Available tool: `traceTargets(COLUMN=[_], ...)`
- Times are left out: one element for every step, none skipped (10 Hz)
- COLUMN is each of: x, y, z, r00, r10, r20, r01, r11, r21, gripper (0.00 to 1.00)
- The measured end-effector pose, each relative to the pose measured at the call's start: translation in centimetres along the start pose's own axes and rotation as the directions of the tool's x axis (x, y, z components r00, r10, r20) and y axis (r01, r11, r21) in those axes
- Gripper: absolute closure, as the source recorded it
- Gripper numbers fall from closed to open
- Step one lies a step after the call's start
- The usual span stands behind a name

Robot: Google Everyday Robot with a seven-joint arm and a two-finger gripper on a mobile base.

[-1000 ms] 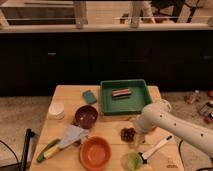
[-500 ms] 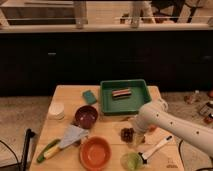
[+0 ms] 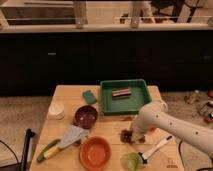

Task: Place grapes in red bowl

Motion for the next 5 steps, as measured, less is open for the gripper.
traceTargets(x=[0.3,0.5,0.8,1.0,1.3], y=[0.0,0.0,0.0,0.1,0.1], z=[0.2,0.3,0.5,0.5,0.6], r00=[1.000,1.000,1.000,1.000,1.000], r10=[0.005,0.009,0.010,0.011,0.012], r20=[0.000,-0.002,-0.003,-0.004,-0.004], r01=[-0.005,-0.009,-0.010,-0.011,-0.012], r11=[1.000,1.000,1.000,1.000,1.000], r21=[-0.001,-0.002,-0.001,-0.001,0.000], gripper=[0.86,0.95,0.99,1.00,1.00])
